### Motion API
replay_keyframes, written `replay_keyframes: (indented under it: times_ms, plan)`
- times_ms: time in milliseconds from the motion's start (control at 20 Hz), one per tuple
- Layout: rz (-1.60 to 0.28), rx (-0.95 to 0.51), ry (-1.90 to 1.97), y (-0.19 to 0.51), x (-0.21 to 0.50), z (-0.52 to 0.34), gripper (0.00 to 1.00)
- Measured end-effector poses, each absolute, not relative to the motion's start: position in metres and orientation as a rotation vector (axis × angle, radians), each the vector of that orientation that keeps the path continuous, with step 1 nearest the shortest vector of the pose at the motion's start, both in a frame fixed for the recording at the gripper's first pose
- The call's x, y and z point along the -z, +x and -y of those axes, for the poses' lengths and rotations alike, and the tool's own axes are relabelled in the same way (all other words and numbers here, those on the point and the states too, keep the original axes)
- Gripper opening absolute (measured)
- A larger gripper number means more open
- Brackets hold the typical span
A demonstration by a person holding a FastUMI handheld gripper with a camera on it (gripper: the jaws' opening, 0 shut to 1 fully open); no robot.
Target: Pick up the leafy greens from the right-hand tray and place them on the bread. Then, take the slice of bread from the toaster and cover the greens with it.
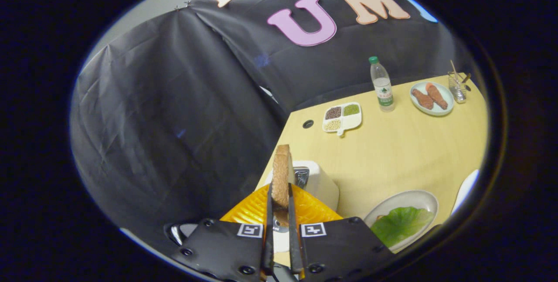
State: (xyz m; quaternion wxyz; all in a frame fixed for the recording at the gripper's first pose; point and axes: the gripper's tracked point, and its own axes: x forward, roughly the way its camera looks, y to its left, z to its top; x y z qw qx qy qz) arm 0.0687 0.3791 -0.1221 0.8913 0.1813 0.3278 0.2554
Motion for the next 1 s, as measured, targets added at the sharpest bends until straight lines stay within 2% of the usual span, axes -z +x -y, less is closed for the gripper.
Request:
replay_keyframes:
  times_ms: [350, 550, 1000]
  plan:
    - [-0.644, -0.484, 0.494, 0.078, 0.108, -0.279, 0.18]
    - [-0.701, -0.412, 0.554, 0.07, 0.14, -0.226, 0.17]
    - [-0.816, -0.381, 0.665, 0.044, 0.228, -0.193, 0.18]
